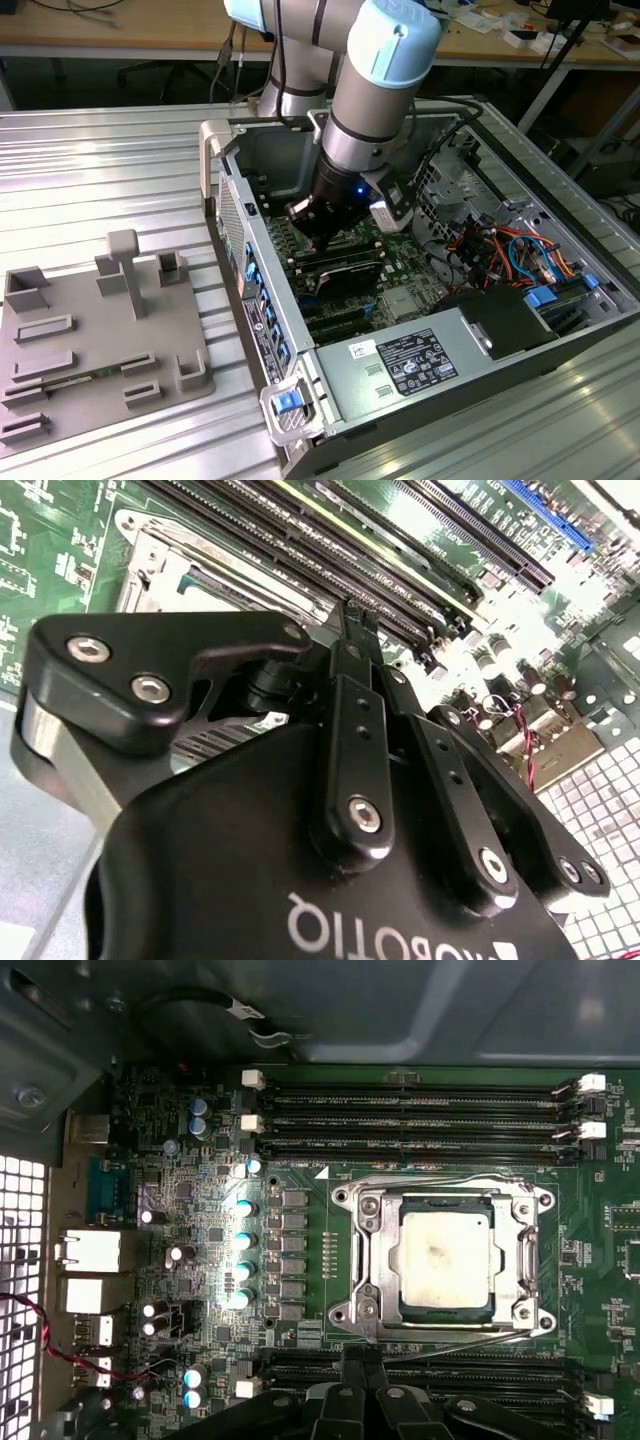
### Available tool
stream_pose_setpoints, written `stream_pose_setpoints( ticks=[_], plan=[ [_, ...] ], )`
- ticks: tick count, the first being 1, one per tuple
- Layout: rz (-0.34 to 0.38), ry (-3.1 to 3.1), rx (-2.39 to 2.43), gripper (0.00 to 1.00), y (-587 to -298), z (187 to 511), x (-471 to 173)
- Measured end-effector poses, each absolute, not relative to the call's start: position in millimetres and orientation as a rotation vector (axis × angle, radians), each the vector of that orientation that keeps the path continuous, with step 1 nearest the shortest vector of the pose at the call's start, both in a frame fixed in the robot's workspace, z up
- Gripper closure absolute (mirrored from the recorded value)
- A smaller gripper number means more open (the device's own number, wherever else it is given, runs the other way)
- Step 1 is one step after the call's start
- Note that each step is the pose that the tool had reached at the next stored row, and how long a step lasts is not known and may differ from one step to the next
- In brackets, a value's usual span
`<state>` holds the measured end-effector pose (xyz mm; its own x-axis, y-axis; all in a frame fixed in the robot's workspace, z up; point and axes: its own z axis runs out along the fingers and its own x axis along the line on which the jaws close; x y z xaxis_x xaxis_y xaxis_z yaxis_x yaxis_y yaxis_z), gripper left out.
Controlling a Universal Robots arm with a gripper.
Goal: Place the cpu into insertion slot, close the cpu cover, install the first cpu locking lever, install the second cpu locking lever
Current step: 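Install the second cpu locking lever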
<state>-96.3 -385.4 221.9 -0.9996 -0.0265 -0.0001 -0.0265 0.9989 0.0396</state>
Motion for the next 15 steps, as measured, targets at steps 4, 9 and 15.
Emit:
stream_pose_setpoints(
  ticks=[4, 9, 15],
  plan=[
    [-0.062, -3.140, 0.058, 0.89, -385.3, 221.3, -96.9],
    [-0.062, -3.139, 0.089, 0.89, -385.3, 220.5, -98.4],
    [-0.063, -3.138, 0.102, 0.89, -385.3, 220.1, -99.0]
  ],
)
